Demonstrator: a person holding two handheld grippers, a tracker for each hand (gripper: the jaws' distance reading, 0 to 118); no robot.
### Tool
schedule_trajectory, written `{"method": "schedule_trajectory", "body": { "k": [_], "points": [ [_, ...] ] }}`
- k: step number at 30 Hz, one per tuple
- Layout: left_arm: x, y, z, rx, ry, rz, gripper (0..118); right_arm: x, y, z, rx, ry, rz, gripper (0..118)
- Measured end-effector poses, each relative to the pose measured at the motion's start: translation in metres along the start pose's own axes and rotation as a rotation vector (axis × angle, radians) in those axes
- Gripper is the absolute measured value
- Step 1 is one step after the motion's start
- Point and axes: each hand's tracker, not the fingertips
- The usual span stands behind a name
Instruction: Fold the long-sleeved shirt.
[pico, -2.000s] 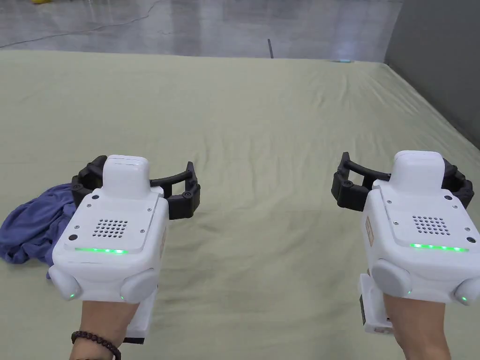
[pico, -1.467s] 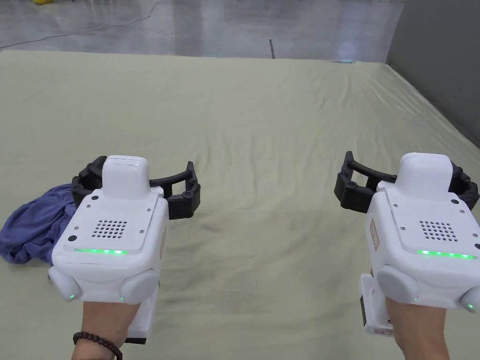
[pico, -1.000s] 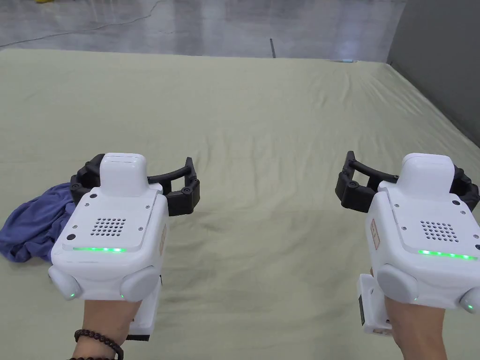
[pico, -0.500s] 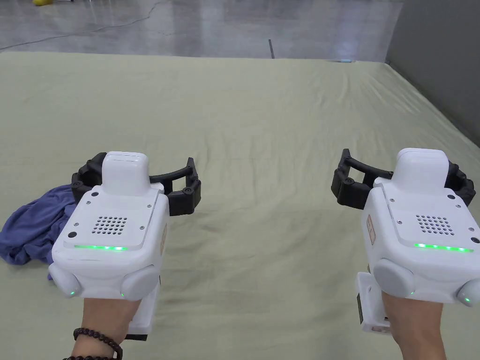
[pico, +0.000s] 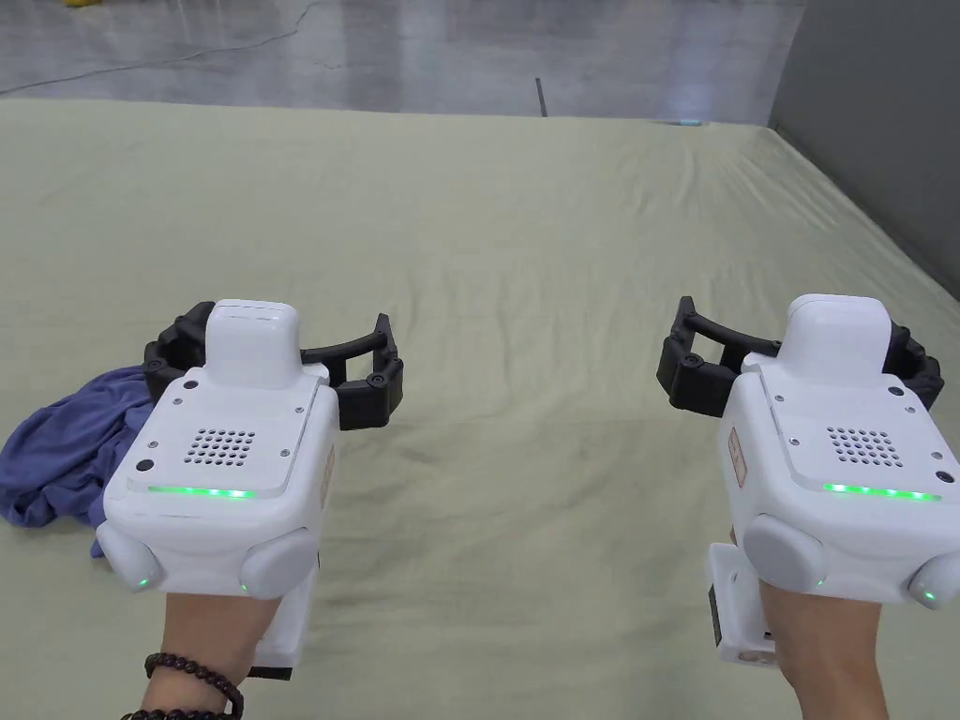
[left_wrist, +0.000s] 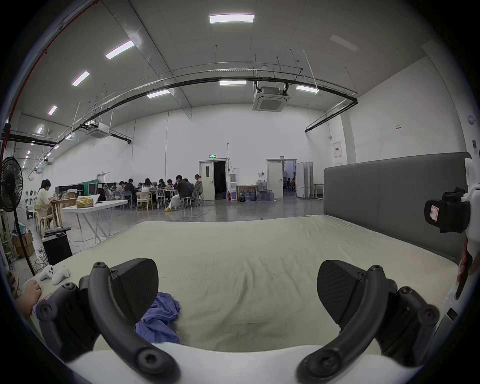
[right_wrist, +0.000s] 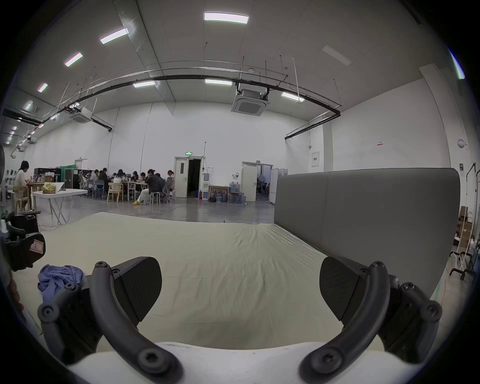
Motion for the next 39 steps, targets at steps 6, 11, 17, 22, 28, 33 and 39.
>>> {"method": "schedule_trajectory", "body": {
  "k": [6, 11, 17, 22, 28, 33, 39],
  "points": [
    [-0.003, 0.000, -0.002, -0.008, 0.008, 0.011, 118, -0.001, -0.001, 0.000, 0.010, -0.007, 0.003, 118],
    [-0.005, -0.004, 0.000, -0.014, 0.011, 0.018, 118, 0.000, -0.004, -0.001, 0.006, -0.016, -0.001, 118],
    [-0.007, -0.004, 0.001, -0.020, 0.012, 0.042, 118, 0.002, -0.004, 0.001, 0.012, -0.021, -0.017, 118],
    [-0.005, -0.004, 0.005, 0.026, 0.036, 0.030, 118, 0.004, -0.006, 0.005, 0.026, -0.028, -0.012, 118],
    [0.001, -0.006, 0.006, 0.066, 0.053, -0.023, 118, 0.003, -0.004, 0.008, 0.016, -0.037, -0.011, 118],
    [0.005, -0.010, 0.016, 0.034, 0.095, -0.067, 71, 0.005, -0.006, 0.012, -0.018, 0.001, -0.041, 88],
    [-0.002, -0.011, 0.009, -0.034, 0.095, -0.051, 0, 0.008, -0.007, 0.004, -0.077, -0.035, -0.034, 2]
  ]
}}
